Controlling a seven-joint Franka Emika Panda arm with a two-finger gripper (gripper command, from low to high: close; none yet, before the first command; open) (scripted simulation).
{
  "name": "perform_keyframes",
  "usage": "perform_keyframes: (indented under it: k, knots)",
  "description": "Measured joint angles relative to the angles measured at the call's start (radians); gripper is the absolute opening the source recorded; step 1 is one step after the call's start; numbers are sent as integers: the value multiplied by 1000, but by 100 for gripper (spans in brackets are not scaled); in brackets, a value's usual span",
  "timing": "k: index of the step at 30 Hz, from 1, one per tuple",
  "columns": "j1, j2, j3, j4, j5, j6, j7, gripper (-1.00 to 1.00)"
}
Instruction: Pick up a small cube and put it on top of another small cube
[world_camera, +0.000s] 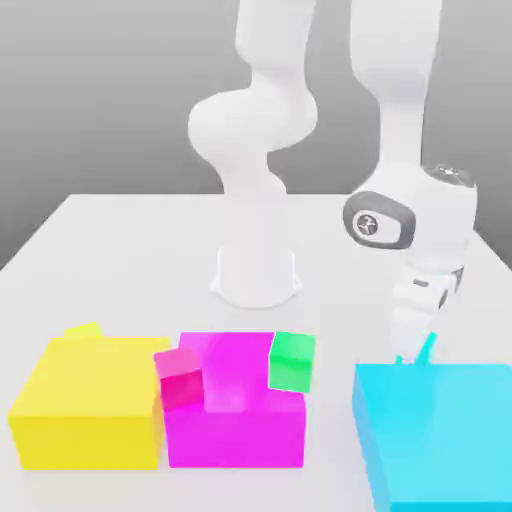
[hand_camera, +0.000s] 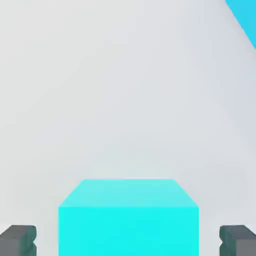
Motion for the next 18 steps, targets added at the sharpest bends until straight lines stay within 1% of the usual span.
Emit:
perform_keyframes:
  k: [2, 3, 4, 6, 8, 11, 12, 14, 16, 18]
  knots:
    - [0, 0, 0, 0, -2, 0, 2, -100]
    - [17, 16, -17, 3, -5, 14, 5, -100]
    - [10, 6, -11, 1, -5, 6, 4, -100]
    - [-33, -46, 39, -9, 25, -37, -22, -100]
    - [-71, -114, 95, -24, 99, -91, -77, -100]
    - [-72, -222, 134, -45, 219, -176, -162, -100]
    - [-61, -249, 132, -48, 241, -201, -174, -100]
    - [-49, -270, 90, -31, 239, -235, -183, -100]
    - [-137, -288, 44, -7, 220, -270, -213, -100]
    - [-189, -306, 14, 20, 194, -306, -247, -100]
